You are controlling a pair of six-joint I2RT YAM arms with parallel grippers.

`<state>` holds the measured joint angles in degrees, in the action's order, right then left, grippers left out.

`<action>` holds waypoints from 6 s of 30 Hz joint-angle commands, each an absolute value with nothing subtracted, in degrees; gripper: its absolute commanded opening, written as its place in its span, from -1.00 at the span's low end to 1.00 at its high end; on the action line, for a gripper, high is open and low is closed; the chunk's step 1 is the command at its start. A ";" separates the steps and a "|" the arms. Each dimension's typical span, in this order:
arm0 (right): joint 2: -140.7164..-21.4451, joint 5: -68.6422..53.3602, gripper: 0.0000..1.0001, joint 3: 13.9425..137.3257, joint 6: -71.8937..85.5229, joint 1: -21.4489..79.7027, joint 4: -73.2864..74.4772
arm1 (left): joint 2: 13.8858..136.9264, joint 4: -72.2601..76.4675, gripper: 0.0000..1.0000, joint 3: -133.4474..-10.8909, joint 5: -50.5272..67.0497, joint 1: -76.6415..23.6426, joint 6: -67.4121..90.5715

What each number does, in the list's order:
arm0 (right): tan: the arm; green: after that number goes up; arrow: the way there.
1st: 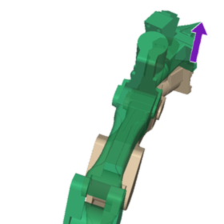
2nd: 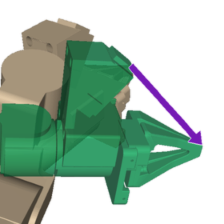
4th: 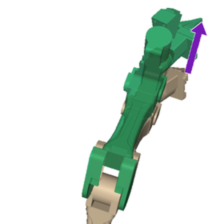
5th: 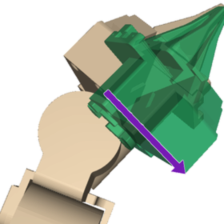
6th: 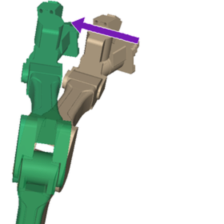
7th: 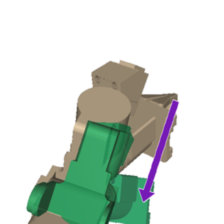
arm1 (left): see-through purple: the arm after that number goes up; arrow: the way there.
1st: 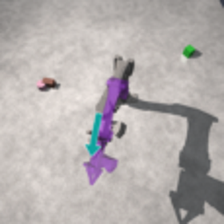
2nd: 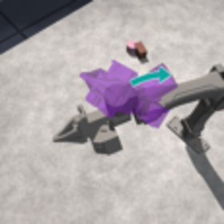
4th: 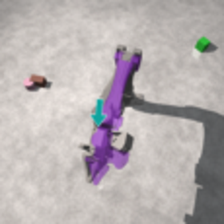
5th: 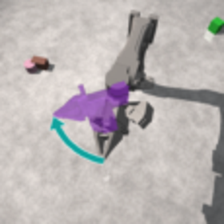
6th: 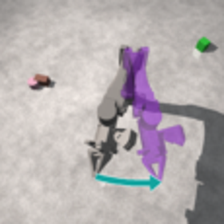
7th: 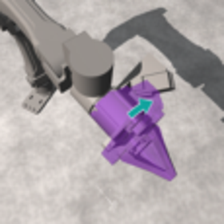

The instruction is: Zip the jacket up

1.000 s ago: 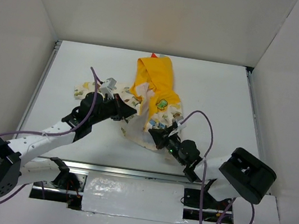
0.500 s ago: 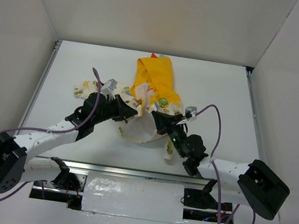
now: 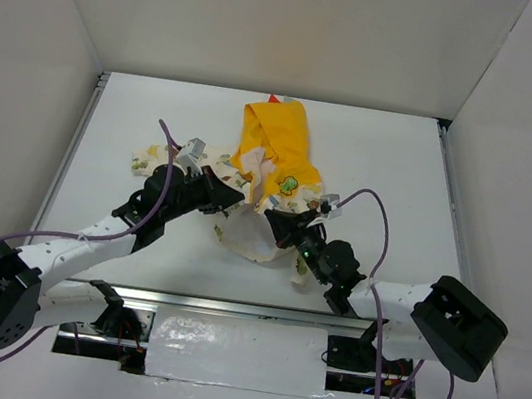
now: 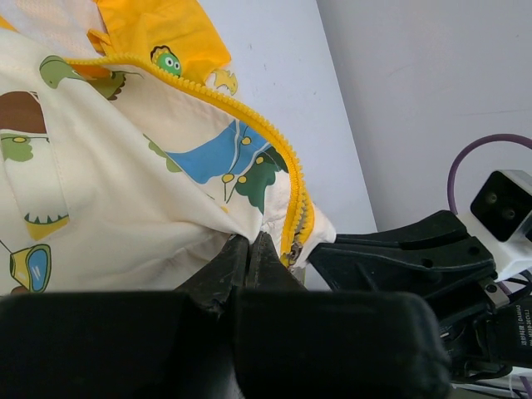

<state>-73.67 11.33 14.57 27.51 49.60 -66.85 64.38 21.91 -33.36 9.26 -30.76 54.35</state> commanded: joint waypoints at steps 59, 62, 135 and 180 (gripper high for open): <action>-77.78 10.19 -1.00 15.65 30.85 50.98 -71.37 | 64.34 23.03 -1.00 -34.45 7.38 -30.67 54.14; -77.87 10.11 -1.00 15.38 30.94 51.06 -71.28 | 64.42 23.20 -1.00 -34.45 7.56 -30.67 54.05; -76.73 12.22 -1.00 20.04 27.07 50.19 -65.22 | 64.69 23.38 -1.00 -32.26 9.14 -30.67 52.12; -75.41 9.84 -1.00 15.82 26.89 49.83 -67.24 | 65.57 21.36 -1.00 -35.33 7.56 -30.67 52.38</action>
